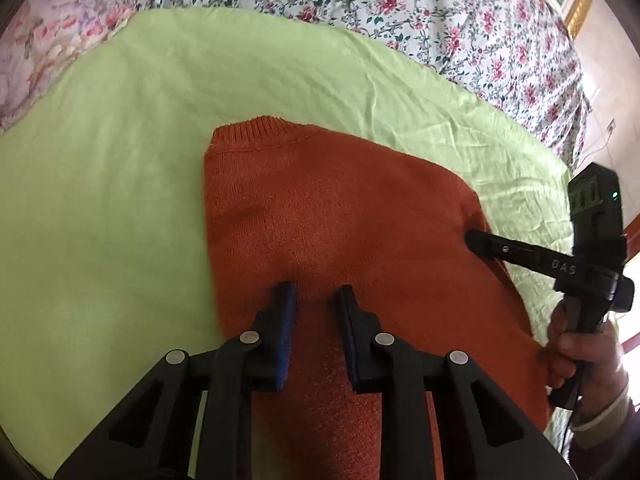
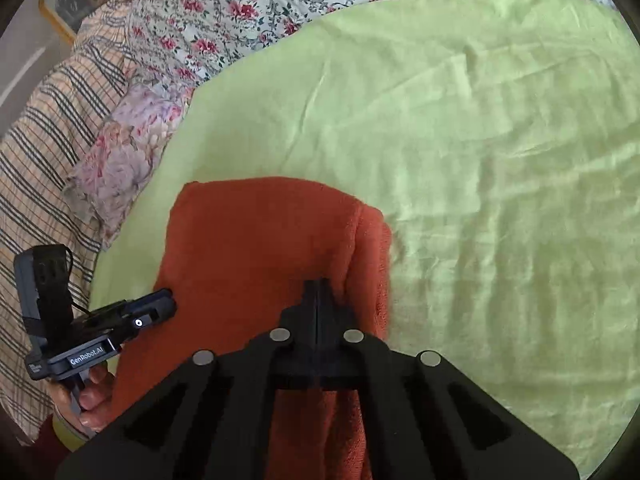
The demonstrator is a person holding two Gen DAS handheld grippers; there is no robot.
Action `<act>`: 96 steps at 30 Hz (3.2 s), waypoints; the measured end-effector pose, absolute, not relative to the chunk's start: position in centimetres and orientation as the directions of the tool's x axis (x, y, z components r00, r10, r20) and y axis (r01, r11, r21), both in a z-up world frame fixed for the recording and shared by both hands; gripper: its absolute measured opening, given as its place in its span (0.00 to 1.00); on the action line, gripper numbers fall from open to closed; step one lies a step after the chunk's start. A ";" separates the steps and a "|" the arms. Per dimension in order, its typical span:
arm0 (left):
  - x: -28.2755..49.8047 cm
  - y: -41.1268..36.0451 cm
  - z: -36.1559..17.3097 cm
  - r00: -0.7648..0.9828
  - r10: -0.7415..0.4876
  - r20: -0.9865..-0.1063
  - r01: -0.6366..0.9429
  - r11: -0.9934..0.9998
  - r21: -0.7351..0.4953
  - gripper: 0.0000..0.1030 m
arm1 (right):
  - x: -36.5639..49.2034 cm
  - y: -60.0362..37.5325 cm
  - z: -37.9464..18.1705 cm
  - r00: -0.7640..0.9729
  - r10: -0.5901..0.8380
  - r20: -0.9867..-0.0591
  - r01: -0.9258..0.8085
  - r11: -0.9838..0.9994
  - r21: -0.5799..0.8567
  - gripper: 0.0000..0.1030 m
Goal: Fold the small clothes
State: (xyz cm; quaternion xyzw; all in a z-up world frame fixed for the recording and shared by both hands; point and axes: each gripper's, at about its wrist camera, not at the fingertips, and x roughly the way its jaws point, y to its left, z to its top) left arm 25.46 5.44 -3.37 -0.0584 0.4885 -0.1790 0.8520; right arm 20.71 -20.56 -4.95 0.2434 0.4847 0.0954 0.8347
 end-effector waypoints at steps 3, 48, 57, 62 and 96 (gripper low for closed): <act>23.5 5.7 -2.5 0.478 -0.374 -0.795 0.250 0.925 -0.285 0.22 | 20.0 -20.5 -4.3 0.514 0.383 -0.767 0.078 0.870 0.486 0.01; 4.3 6.8 -3.1 0.446 -0.349 -0.824 0.282 0.929 -0.241 0.32 | -0.7 -18.5 -1.7 0.536 0.184 -0.824 0.176 0.930 0.322 0.16; 1.2 7.8 -2.4 0.416 -0.328 -0.848 0.254 0.937 -0.238 0.42 | -4.5 -19.3 0.1 0.551 0.202 -0.810 0.188 0.915 0.357 0.28; 0.3 8.1 -1.5 0.420 -0.319 -0.850 0.243 0.942 -0.233 0.54 | -5.6 -18.9 0.1 0.536 0.225 -0.814 0.189 0.907 0.376 0.29; 7.0 7.7 0.8 0.519 -0.189 -0.833 0.148 0.980 -0.130 0.77 | 0.8 -16.8 2.3 0.549 0.227 -0.804 0.093 0.940 0.329 0.60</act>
